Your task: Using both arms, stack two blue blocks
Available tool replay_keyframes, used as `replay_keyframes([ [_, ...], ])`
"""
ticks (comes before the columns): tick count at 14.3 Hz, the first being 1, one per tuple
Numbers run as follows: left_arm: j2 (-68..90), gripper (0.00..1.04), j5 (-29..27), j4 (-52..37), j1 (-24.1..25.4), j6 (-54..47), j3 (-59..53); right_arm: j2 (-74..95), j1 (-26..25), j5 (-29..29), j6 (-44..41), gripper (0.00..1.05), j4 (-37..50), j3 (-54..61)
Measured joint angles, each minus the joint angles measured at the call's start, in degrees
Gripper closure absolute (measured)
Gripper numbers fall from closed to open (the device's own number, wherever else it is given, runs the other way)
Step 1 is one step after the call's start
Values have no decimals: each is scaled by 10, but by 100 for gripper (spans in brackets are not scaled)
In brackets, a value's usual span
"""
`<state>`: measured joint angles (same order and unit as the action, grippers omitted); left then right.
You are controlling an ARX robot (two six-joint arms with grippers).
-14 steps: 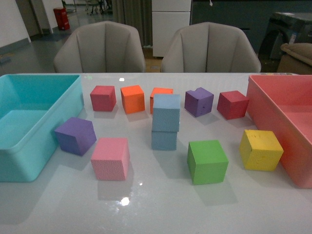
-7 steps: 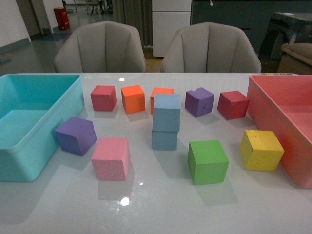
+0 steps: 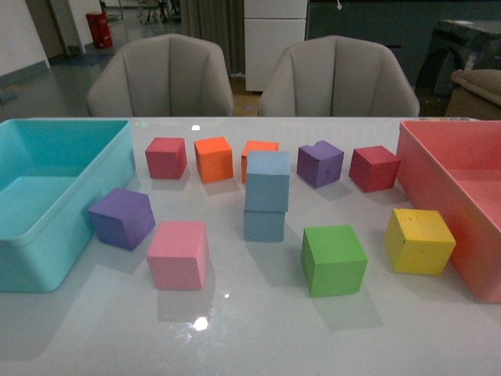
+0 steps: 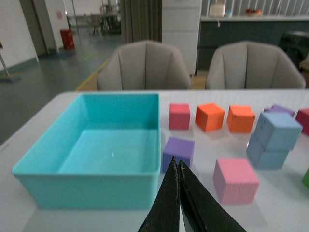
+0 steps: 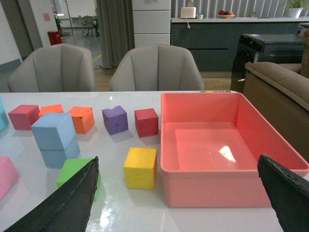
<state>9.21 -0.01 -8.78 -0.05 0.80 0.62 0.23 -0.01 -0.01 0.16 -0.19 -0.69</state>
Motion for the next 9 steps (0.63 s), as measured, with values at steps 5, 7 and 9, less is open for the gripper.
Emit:
replay_keyframes([
  [5, -88, 103, 0, 90, 0, 0, 0, 0, 0, 0, 0, 6, 0, 0],
  [7, -88, 103, 0, 90, 0, 0, 0, 0, 0, 0, 0, 6, 0, 0],
  [9, -88, 93, 0, 90, 0, 0, 0, 0, 0, 0, 0, 6, 0, 0],
])
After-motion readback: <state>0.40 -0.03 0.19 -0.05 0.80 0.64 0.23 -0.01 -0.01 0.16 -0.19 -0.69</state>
